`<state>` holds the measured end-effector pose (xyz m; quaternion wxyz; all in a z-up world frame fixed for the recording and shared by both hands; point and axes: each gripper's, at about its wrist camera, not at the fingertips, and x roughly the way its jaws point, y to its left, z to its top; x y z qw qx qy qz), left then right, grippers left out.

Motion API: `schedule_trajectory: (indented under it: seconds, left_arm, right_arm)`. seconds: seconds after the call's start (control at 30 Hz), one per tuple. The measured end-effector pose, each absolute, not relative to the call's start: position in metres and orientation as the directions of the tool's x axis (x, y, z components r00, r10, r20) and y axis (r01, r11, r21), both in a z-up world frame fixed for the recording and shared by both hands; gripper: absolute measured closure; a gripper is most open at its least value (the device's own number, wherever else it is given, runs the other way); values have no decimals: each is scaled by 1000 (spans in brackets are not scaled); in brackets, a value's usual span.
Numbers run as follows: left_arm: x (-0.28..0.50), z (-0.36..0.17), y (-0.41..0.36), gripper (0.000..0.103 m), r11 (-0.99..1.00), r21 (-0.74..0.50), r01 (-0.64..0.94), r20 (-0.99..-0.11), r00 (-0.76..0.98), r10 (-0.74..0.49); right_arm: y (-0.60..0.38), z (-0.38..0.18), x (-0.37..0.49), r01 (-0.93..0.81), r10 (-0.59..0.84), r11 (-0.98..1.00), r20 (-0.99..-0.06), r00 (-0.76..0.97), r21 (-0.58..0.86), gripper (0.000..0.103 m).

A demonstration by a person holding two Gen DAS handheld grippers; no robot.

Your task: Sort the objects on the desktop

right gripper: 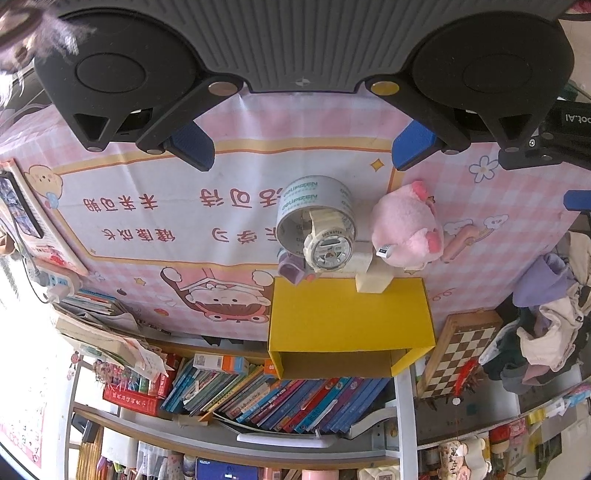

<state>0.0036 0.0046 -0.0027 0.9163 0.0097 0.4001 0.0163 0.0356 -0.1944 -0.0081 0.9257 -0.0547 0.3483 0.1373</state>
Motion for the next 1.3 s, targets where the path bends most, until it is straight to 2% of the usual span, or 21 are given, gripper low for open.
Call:
schedule_trajectory:
  seconds: [1.3]
  left_arm:
    - [6,-1,14,0,1000,15,-23,-727,686,26]
  right_arm:
    - [-184,-4,36,-291,198,956,-666,720,-31,0]
